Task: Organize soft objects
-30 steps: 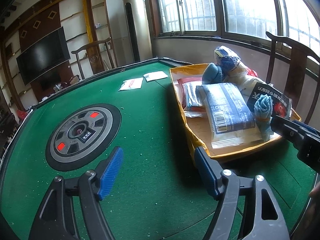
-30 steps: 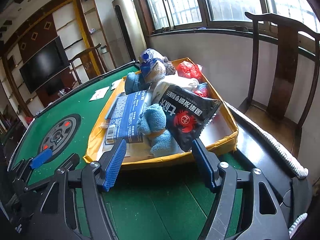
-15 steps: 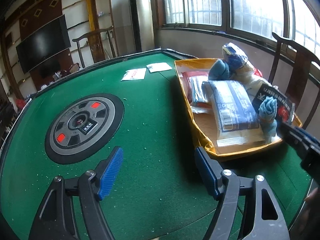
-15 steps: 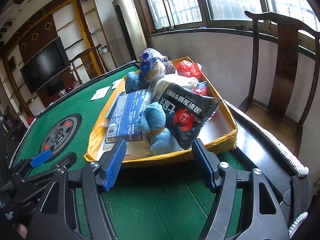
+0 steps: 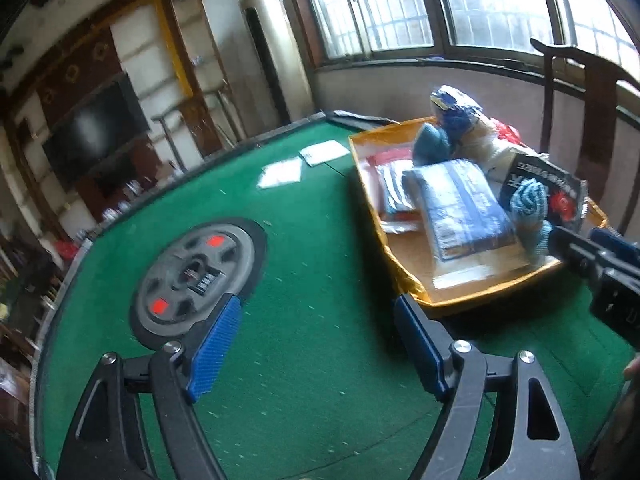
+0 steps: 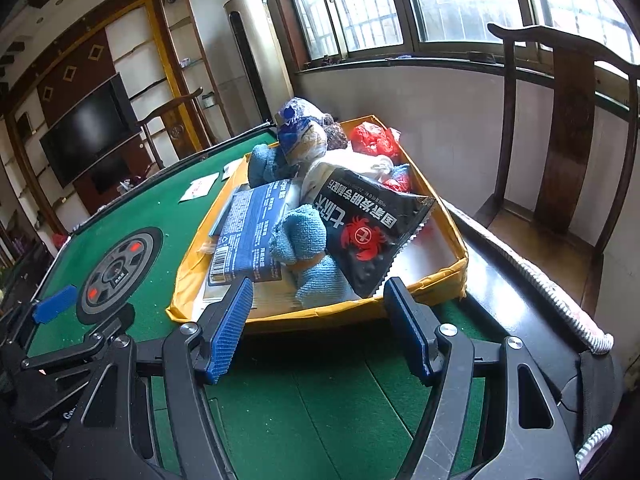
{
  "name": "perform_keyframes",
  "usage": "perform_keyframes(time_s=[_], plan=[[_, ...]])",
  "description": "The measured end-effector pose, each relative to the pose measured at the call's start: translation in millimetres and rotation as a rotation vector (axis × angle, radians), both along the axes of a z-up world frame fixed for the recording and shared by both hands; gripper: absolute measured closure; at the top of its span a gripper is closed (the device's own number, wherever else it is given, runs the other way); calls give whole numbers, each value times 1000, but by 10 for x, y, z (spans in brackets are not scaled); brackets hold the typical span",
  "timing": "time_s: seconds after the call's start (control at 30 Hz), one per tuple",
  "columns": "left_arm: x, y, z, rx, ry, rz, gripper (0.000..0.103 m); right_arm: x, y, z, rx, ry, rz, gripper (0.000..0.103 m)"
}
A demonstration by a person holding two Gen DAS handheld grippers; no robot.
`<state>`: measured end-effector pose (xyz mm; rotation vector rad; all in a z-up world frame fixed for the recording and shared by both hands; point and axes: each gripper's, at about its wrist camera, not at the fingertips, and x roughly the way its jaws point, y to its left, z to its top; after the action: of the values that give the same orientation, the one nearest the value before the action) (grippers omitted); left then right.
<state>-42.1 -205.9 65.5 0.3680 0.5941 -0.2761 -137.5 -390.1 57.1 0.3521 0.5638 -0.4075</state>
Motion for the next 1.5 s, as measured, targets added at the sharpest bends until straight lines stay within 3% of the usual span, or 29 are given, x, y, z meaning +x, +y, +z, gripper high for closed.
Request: perform_keyframes(time_s=[0.47, 0.87, 1.5], plan=[[-107, -49, -18, 13, 9, -49, 23, 30, -12, -41, -2, 51, -20, 34], [-54, -25, -34, -4, 32, -32, 23, 45, 35, -38, -11, 67, -3, 34], [8, -59, -102, 33, 62, -5, 23, 30, 35, -47, -4, 70, -1, 34]])
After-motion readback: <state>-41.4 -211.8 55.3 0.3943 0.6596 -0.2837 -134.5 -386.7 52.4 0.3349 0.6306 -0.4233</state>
